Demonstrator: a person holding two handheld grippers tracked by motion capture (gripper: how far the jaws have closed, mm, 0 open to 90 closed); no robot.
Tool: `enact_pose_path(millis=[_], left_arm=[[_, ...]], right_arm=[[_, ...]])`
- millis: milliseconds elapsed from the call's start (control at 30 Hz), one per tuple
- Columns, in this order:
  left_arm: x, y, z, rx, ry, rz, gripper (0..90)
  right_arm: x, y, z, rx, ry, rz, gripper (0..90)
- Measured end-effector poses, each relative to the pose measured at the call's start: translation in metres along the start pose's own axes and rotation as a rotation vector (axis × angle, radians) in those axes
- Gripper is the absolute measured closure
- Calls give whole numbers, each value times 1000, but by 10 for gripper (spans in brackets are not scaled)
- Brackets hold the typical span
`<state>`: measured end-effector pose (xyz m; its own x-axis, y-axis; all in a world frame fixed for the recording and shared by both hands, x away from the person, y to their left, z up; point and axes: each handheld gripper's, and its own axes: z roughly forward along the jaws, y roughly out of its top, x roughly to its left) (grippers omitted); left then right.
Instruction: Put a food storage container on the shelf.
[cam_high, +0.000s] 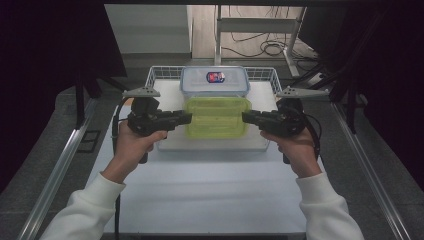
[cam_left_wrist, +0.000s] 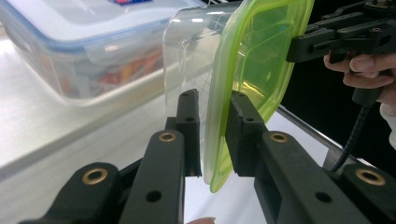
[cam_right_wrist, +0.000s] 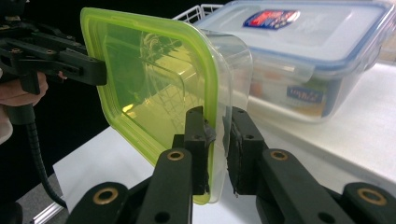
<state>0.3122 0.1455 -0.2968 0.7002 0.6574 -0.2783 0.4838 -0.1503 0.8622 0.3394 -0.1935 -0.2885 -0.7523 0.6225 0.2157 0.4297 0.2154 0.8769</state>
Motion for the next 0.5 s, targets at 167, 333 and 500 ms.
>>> enact_pose_path(millis=[167,333,500], left_arm=[[2,12,0,-8,0,3,769],[7,28,-1,-18,1,8,768],[14,42,1,-15,3,2,769]], right_arm=[[-4,13,-1,-12,3,-7,791],[-8,26,-1,-16,5,-1,791],[-14,39,2,-18,0,4,791]])
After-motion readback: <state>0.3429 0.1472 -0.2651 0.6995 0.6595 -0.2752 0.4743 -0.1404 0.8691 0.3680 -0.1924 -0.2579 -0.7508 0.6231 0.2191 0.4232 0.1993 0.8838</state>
